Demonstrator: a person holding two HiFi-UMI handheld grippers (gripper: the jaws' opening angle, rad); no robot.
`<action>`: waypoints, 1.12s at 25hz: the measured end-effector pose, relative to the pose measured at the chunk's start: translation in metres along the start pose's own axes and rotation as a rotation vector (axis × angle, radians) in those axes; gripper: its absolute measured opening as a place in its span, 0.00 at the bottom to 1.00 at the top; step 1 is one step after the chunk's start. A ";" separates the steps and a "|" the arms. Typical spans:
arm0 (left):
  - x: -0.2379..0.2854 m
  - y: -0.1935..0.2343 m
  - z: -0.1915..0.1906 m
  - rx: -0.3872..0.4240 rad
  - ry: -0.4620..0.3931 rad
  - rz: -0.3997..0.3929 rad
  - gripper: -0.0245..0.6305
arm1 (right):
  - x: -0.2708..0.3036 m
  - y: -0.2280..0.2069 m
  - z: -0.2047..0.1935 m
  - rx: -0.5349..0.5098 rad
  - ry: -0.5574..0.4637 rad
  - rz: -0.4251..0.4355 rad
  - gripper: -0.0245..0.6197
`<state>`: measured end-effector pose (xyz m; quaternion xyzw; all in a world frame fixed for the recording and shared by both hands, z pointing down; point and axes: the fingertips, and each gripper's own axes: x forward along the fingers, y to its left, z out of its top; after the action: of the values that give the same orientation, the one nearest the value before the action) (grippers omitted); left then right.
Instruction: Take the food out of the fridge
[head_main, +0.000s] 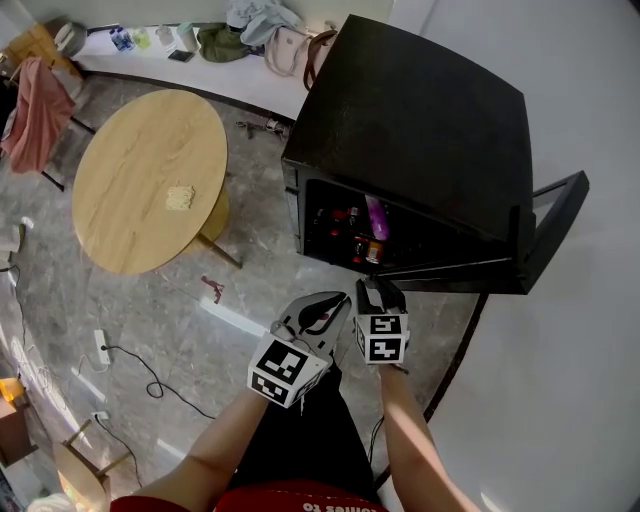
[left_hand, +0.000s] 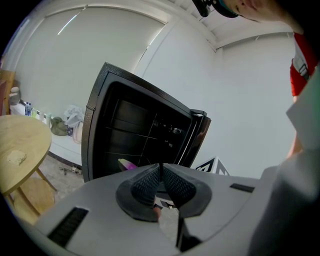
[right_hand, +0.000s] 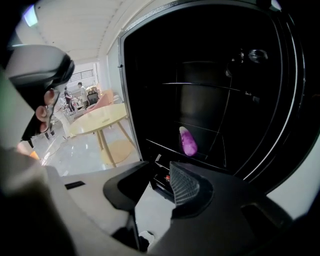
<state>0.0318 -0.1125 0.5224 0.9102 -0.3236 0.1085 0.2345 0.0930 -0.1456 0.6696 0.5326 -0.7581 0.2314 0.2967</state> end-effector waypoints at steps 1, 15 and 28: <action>0.000 0.000 -0.001 0.001 0.002 0.000 0.05 | 0.002 -0.001 0.000 0.003 0.003 0.003 0.21; 0.001 0.006 -0.004 0.003 0.020 0.000 0.05 | 0.039 -0.021 0.000 0.013 0.053 -0.011 0.26; 0.006 0.009 -0.004 0.004 0.024 0.006 0.05 | 0.062 -0.055 0.002 0.013 0.096 -0.061 0.30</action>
<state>0.0306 -0.1205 0.5313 0.9084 -0.3233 0.1205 0.2363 0.1289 -0.2065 0.7131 0.5458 -0.7247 0.2526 0.3363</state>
